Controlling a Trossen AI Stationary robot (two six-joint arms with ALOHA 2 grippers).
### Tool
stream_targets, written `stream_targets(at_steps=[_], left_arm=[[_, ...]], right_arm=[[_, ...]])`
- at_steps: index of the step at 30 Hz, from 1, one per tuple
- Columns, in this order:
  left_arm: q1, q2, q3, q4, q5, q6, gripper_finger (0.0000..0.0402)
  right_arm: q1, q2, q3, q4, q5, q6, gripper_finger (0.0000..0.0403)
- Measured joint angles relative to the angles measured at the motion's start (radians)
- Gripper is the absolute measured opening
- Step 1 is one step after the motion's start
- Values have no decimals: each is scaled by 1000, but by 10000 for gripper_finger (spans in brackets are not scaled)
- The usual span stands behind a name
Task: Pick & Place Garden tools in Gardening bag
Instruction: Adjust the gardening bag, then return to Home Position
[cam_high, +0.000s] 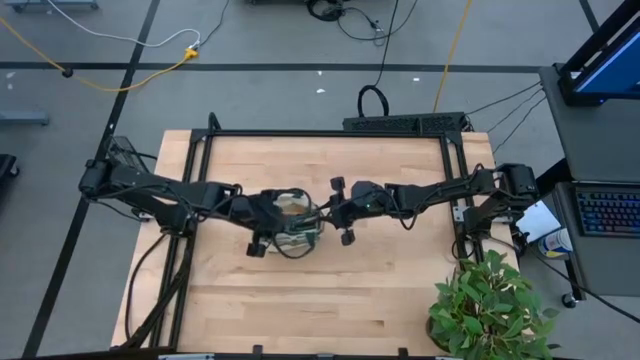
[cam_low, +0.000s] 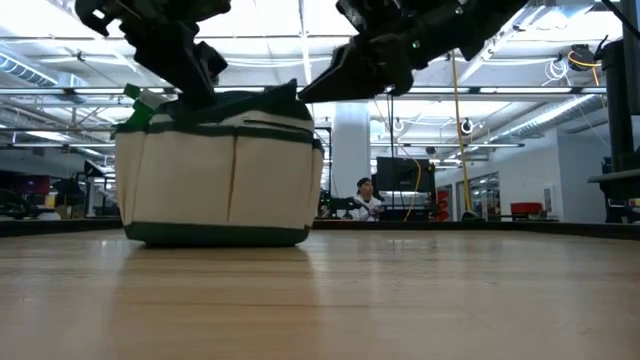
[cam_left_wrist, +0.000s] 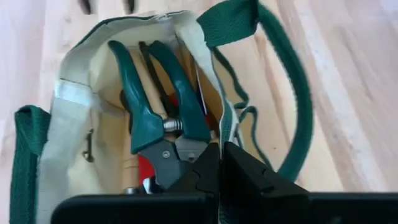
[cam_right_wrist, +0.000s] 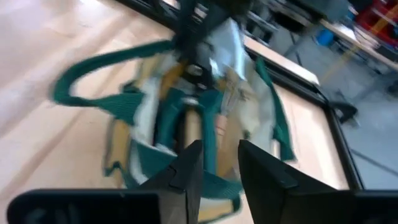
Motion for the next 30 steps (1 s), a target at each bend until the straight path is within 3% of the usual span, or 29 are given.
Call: stream_targets(at_steps=[6,14,18,23,26,30], left_arm=[[-19,1,0,7,-1,-57,33],[-50,1,0,57,-62,-64,125],[-80,-53,2,105,-102,-51,153],[-97,-193,10,59,-239,-88,148],[-106,-298,10,5,-312,-73,126],[-121,-417,11,-108,-314,3,72]], right_arm=[[0,0,0,-21,32,14,101],[4,0,0,-15,33,75,107],[29,-41,-2,-6,90,125,111],[78,-167,-2,-82,215,58,98],[93,-274,-2,-147,210,74,78],[99,-398,-1,-270,184,115,38]])
